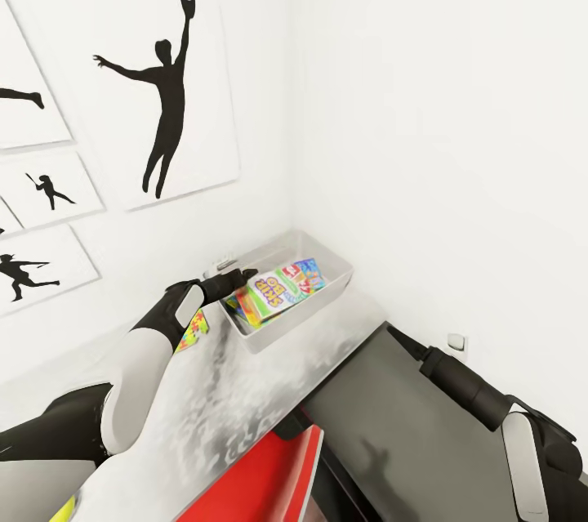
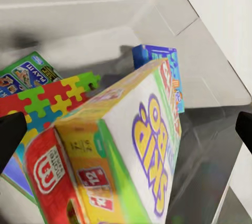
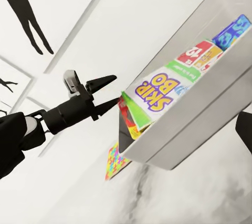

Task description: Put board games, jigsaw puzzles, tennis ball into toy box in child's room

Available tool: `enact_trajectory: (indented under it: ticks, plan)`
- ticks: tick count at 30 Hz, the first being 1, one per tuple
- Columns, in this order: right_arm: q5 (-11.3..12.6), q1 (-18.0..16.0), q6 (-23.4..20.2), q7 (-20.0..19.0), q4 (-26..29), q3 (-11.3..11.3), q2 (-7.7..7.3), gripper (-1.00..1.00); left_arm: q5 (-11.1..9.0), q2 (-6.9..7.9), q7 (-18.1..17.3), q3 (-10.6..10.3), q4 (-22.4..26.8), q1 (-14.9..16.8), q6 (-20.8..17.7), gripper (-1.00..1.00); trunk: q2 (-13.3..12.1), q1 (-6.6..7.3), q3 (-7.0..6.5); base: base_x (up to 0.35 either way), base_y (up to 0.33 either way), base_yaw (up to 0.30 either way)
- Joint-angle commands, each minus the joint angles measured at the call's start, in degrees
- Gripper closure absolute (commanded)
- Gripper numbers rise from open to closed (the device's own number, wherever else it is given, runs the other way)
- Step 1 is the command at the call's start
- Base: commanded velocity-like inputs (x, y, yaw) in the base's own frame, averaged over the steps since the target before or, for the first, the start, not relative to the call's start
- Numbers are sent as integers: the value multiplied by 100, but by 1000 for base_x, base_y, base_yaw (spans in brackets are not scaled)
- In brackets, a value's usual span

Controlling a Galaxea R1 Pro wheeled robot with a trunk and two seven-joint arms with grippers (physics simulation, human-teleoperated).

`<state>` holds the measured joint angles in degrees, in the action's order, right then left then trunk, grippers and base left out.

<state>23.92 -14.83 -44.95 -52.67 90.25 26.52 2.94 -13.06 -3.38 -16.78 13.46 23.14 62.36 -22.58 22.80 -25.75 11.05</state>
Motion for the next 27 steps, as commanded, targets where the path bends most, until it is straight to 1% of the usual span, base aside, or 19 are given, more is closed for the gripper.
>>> enact_trajectory:
  ticks: [1,7,12,15,18,20,23,24,26,27]
  plan:
    - [7,-6,-30,-15,2,11,5,-100,-31,-5,-9,36,6,5,-53,-100,12,-3,12,0,0,0]
    - [7,-6,-24,-15,2,11,5,-100,-31,5,-9,43,8,5,-61,-100,12,-3,12,0,0,0]
    - [7,-10,-22,-15,2,11,5,-100,-51,51,-20,50,52,5,-111,-100,12,-3,12,0,0,0]
    - [7,-8,-23,-15,2,11,5,-100,-54,73,-52,55,120,5,-131,-100,12,-3,12,0,0,0]
    - [7,-8,-24,-15,2,11,5,-100,-55,94,-73,59,298,5,-187,-100,12,-3,12,0,0,0]
    - [7,-10,-23,-15,2,11,5,-100,-57,110,-84,62,441,5,-330,-100,12,-3,12,0,0,0]
    - [7,-10,-22,-15,2,11,5,-100,-72,305,-146,162,905,5,-879,-100,12,-3,12,0,0,0]
    - [7,-11,-22,-15,2,11,5,-100,-79,337,-178,193,987,5,-981,-100,12,-3,12,0,0,0]
    - [7,-9,-22,-15,2,11,5,-100,-102,465,-385,339,1299,-1,-1389,-100,12,-3,12,0,0,0]
    - [7,-10,-24,-15,2,11,5,-100,-107,554,-524,415,1436,-4,-1584,-100,12,-3,12,0,0,0]
